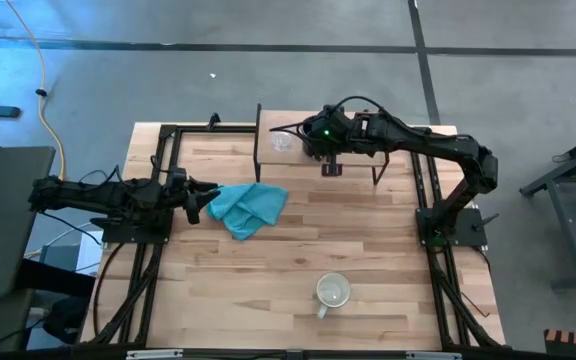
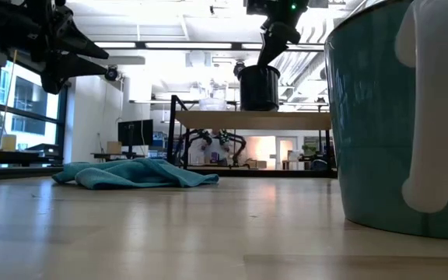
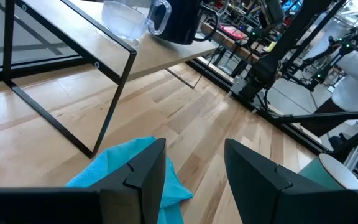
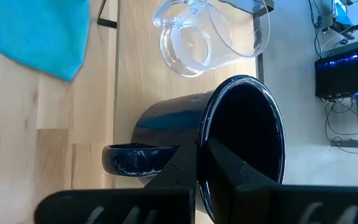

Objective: Stack small to large cups/mugs on shelf
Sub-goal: Put the dark blue mug on the shelf

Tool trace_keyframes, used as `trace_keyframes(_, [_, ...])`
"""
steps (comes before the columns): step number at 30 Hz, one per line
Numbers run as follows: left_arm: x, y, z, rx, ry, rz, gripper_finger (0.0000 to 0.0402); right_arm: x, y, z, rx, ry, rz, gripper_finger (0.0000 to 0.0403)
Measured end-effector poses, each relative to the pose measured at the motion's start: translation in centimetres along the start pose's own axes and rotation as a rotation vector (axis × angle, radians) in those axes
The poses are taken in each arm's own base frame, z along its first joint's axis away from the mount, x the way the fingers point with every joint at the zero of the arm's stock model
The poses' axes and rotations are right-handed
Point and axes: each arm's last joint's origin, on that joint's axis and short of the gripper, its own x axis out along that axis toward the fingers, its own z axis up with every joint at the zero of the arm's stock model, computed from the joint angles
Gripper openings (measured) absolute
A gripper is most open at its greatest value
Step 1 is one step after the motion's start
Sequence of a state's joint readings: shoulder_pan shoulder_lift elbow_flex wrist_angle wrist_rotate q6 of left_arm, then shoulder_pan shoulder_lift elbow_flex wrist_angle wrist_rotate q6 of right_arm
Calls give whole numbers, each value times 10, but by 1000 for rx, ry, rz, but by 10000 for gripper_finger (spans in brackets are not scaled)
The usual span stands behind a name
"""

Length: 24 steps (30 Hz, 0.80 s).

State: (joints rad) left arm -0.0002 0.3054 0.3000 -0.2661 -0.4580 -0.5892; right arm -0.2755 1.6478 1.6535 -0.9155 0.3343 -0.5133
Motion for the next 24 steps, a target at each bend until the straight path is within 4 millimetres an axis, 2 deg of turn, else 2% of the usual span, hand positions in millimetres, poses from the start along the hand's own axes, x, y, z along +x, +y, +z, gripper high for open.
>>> trace_keyframes(24, [0, 1, 0, 12, -8, 25, 152, 7, -15, -12, 27, 42, 10, 0])
